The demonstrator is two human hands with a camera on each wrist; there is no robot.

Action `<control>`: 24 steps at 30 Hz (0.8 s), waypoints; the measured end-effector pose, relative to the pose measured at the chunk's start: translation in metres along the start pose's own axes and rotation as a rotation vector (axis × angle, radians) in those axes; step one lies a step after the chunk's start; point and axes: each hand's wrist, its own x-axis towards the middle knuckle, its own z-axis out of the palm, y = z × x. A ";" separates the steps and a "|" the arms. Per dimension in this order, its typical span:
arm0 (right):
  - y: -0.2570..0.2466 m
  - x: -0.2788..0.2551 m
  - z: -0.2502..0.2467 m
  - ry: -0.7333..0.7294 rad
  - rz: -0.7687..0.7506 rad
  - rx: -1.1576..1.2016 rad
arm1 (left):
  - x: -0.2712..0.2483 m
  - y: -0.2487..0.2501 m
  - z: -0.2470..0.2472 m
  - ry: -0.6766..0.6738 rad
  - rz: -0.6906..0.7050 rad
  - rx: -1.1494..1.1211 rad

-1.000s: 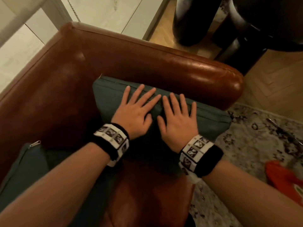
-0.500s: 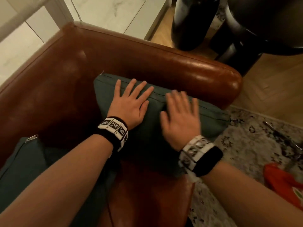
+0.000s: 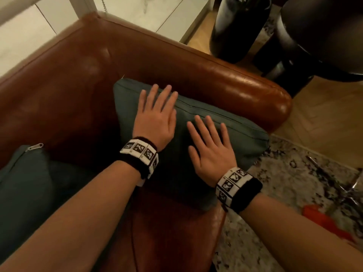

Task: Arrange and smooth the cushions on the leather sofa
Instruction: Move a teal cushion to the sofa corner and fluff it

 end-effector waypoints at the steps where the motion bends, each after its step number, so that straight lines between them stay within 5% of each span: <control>1: 0.001 0.006 0.005 -0.033 -0.005 -0.022 | -0.013 0.012 0.006 0.013 0.077 -0.032; 4: 0.038 0.002 0.018 -0.105 0.131 -0.076 | -0.050 0.013 0.028 -0.031 0.126 0.005; 7: 0.059 -0.014 0.006 -0.158 0.309 -0.064 | -0.080 -0.008 0.050 0.082 -0.225 -0.067; 10: 0.012 0.009 -0.022 -0.073 0.157 -0.014 | -0.093 0.000 0.061 0.243 -0.550 -0.299; 14: -0.070 0.093 -0.030 -0.060 -0.290 0.071 | -0.081 0.008 0.063 0.389 -0.651 -0.503; 17: -0.065 0.134 -0.012 -0.212 -0.132 0.043 | -0.094 0.004 0.081 0.423 -0.776 -0.586; 20: -0.048 0.136 -0.007 -0.250 -0.066 0.072 | -0.130 0.001 0.116 0.424 -1.146 -0.812; 24: -0.057 0.137 -0.003 -0.225 -0.053 0.067 | -0.157 -0.009 0.153 0.345 -1.264 -0.988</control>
